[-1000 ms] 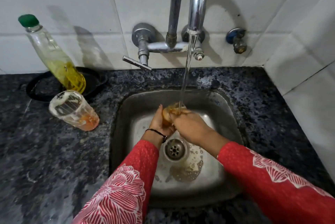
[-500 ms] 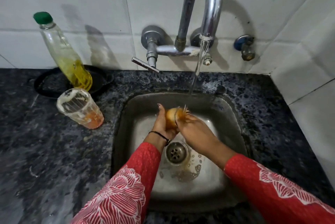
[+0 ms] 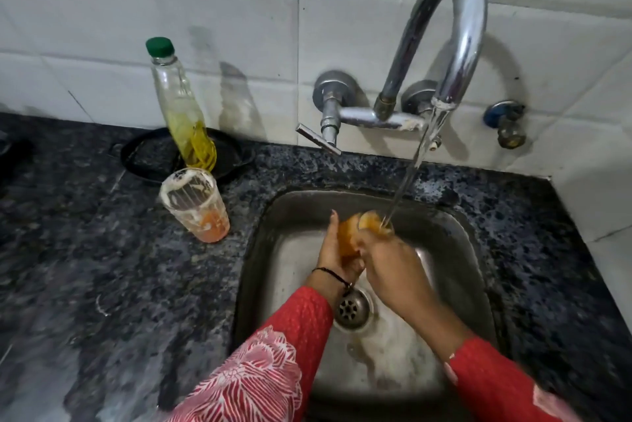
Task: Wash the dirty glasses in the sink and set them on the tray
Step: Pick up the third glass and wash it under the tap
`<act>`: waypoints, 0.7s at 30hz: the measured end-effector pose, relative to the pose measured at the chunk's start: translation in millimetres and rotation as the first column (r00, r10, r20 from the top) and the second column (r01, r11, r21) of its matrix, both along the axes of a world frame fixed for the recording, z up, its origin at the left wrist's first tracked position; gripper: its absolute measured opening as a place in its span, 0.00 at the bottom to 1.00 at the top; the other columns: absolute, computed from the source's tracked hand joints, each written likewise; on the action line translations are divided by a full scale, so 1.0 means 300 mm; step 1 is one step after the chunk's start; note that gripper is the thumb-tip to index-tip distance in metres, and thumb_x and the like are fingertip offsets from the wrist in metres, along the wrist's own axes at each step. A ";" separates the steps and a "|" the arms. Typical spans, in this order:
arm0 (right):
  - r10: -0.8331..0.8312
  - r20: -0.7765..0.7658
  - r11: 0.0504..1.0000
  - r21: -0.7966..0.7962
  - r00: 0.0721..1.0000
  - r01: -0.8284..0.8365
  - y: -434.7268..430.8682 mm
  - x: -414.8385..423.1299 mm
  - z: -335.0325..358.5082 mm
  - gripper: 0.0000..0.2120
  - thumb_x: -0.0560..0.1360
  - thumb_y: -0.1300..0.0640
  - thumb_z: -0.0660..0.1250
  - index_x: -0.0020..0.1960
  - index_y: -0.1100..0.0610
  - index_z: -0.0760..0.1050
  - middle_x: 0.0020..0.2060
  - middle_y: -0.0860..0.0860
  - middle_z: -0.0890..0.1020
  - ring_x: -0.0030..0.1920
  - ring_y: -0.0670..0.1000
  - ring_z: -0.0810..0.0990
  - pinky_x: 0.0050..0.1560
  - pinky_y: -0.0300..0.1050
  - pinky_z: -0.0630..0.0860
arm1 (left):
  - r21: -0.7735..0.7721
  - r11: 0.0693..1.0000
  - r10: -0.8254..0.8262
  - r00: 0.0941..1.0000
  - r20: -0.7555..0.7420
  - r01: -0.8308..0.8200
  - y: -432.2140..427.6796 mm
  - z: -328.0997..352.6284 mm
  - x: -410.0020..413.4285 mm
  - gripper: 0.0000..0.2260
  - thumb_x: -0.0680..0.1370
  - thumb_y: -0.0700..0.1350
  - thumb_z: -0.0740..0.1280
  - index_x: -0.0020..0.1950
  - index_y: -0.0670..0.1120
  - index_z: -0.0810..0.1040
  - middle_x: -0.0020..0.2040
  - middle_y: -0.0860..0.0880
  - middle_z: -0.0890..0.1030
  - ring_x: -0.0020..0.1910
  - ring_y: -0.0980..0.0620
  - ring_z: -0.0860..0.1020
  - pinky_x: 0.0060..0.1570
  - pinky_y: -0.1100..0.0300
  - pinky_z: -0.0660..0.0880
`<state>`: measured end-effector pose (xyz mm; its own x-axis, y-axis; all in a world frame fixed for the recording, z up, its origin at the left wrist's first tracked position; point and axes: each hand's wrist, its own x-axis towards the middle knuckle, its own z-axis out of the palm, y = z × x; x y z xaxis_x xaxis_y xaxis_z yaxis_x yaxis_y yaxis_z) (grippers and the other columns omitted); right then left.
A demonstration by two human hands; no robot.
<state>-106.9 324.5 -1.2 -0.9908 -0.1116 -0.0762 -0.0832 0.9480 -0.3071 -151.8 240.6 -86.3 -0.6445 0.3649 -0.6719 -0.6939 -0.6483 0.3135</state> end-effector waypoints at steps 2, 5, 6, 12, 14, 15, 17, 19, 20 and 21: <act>-0.418 0.177 0.684 -0.584 0.891 0.438 -0.028 -0.003 -0.008 0.09 0.77 0.62 0.62 0.53 0.55 0.78 0.50 0.54 0.83 0.50 0.54 0.82 0.50 0.46 0.77 | 0.019 0.998 0.055 0.997 -0.057 -0.054 0.003 0.007 0.007 0.38 0.70 0.66 0.66 0.66 0.37 0.73 0.62 0.37 0.77 0.57 0.43 0.77 0.63 0.52 0.71; -0.375 0.302 0.443 -0.772 0.876 0.455 -0.051 0.014 -0.071 0.11 0.76 0.67 0.63 0.55 0.56 0.77 0.51 0.51 0.83 0.52 0.49 0.82 0.56 0.45 0.78 | -0.030 0.997 0.068 0.995 -0.075 -0.071 -0.009 0.009 -0.023 0.31 0.72 0.63 0.66 0.61 0.38 0.76 0.51 0.39 0.81 0.43 0.46 0.82 0.46 0.54 0.80; -0.232 0.154 0.709 -0.649 0.961 0.275 -0.043 0.039 -0.090 0.14 0.75 0.67 0.62 0.58 0.56 0.75 0.53 0.49 0.81 0.53 0.48 0.81 0.57 0.45 0.78 | -0.039 0.999 0.029 0.998 -0.057 -0.032 -0.019 0.006 -0.031 0.28 0.74 0.63 0.64 0.57 0.39 0.77 0.46 0.41 0.83 0.37 0.47 0.82 0.42 0.55 0.80; 0.110 -0.064 0.967 -0.225 0.992 -0.122 0.075 0.048 -0.096 0.16 0.75 0.66 0.62 0.61 0.57 0.76 0.57 0.54 0.80 0.58 0.54 0.79 0.57 0.45 0.74 | -0.015 0.999 -0.044 0.998 -0.051 0.044 -0.014 -0.015 -0.008 0.29 0.74 0.64 0.62 0.57 0.39 0.77 0.42 0.40 0.85 0.36 0.46 0.84 0.33 0.56 0.81; -0.263 0.132 0.597 -0.756 0.956 0.269 0.000 0.046 -0.069 0.13 0.74 0.69 0.64 0.54 0.54 0.77 0.54 0.51 0.83 0.55 0.47 0.80 0.59 0.41 0.74 | -0.020 0.999 -0.046 0.994 -0.104 0.044 0.012 -0.007 -0.004 0.26 0.75 0.64 0.62 0.51 0.40 0.78 0.40 0.42 0.83 0.36 0.48 0.82 0.40 0.58 0.81; -0.357 0.298 0.305 -0.859 0.885 0.412 -0.044 0.043 -0.064 0.15 0.73 0.71 0.65 0.50 0.53 0.78 0.53 0.51 0.83 0.54 0.46 0.80 0.60 0.41 0.75 | -0.035 0.997 -0.066 0.990 -0.123 0.062 0.022 -0.004 -0.011 0.23 0.75 0.62 0.62 0.46 0.41 0.78 0.37 0.44 0.82 0.35 0.49 0.81 0.41 0.58 0.79; -0.398 0.293 0.299 -0.855 0.869 0.425 -0.093 0.058 -0.089 0.16 0.73 0.71 0.64 0.52 0.52 0.79 0.53 0.50 0.82 0.55 0.45 0.79 0.61 0.39 0.74 | -0.088 0.988 -0.133 0.986 -0.101 0.124 0.024 0.003 -0.022 0.18 0.75 0.59 0.64 0.39 0.44 0.76 0.31 0.46 0.81 0.30 0.51 0.80 0.36 0.61 0.78; -0.207 -0.013 0.774 -0.614 0.978 0.155 -0.047 0.082 -0.140 0.16 0.76 0.66 0.61 0.60 0.54 0.76 0.58 0.48 0.80 0.59 0.45 0.77 0.62 0.37 0.72 | -0.192 0.966 -0.190 0.980 -0.061 0.175 0.011 -0.005 -0.045 0.18 0.72 0.59 0.69 0.42 0.44 0.78 0.34 0.46 0.82 0.32 0.51 0.81 0.37 0.60 0.80; -0.033 -0.075 0.934 -0.356 0.997 0.004 -0.010 0.083 -0.164 0.15 0.78 0.61 0.59 0.63 0.53 0.74 0.59 0.47 0.79 0.60 0.45 0.76 0.62 0.37 0.71 | -0.262 0.949 -0.189 0.981 -0.035 0.174 0.007 -0.017 -0.060 0.23 0.65 0.62 0.74 0.47 0.43 0.79 0.40 0.45 0.84 0.37 0.49 0.83 0.42 0.57 0.81; 0.140 -0.075 0.985 -0.092 0.987 -0.147 0.024 0.073 -0.168 0.14 0.80 0.56 0.57 0.64 0.51 0.72 0.60 0.45 0.77 0.61 0.44 0.75 0.60 0.37 0.72 | -0.310 0.935 -0.180 0.984 0.005 0.172 0.005 -0.041 -0.071 0.34 0.57 0.64 0.78 0.54 0.43 0.79 0.47 0.44 0.84 0.43 0.47 0.83 0.47 0.52 0.81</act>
<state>-84.8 331.6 -51.7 -0.9665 -0.2565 0.0088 -0.2399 0.8907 -0.3862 -173.2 242.1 -98.5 -0.6055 0.2517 -0.7550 -0.7783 -0.3856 0.4956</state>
